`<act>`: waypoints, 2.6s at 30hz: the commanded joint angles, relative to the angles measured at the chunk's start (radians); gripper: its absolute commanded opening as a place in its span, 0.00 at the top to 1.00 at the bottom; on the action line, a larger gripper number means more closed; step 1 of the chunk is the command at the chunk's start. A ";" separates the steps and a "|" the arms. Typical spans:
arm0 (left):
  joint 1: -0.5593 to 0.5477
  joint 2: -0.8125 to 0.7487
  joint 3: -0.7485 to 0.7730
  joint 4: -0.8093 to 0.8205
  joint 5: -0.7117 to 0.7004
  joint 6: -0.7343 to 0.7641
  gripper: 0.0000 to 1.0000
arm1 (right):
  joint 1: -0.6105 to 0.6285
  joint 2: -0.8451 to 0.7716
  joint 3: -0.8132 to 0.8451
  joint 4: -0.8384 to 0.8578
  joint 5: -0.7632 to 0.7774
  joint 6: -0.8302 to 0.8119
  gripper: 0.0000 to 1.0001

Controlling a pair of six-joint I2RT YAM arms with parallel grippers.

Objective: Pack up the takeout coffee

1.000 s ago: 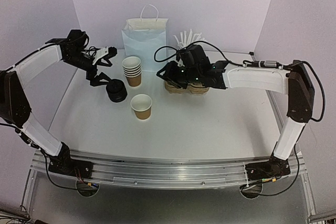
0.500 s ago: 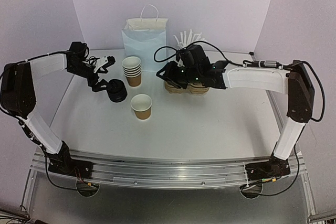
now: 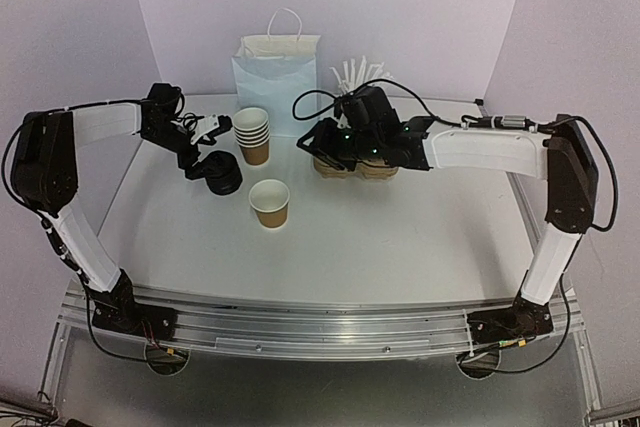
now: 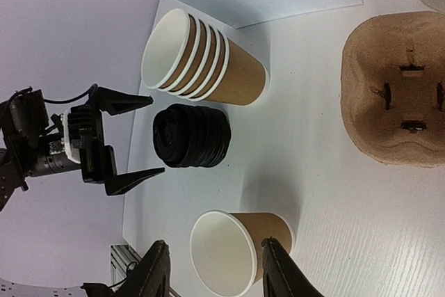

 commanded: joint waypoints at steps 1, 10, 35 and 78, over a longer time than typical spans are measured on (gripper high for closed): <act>0.002 0.050 0.074 -0.077 0.001 0.020 0.01 | 0.005 0.002 0.002 0.005 -0.006 0.005 0.58; -0.015 0.055 0.073 -0.067 -0.004 0.029 0.03 | 0.005 0.006 -0.001 0.005 -0.009 0.010 0.58; -0.017 0.068 0.105 -0.168 -0.003 0.076 0.39 | 0.005 0.013 0.006 0.005 -0.022 0.002 0.58; -0.004 0.134 0.295 -0.185 -0.065 -0.046 1.00 | 0.005 0.034 0.027 0.004 -0.064 0.003 0.58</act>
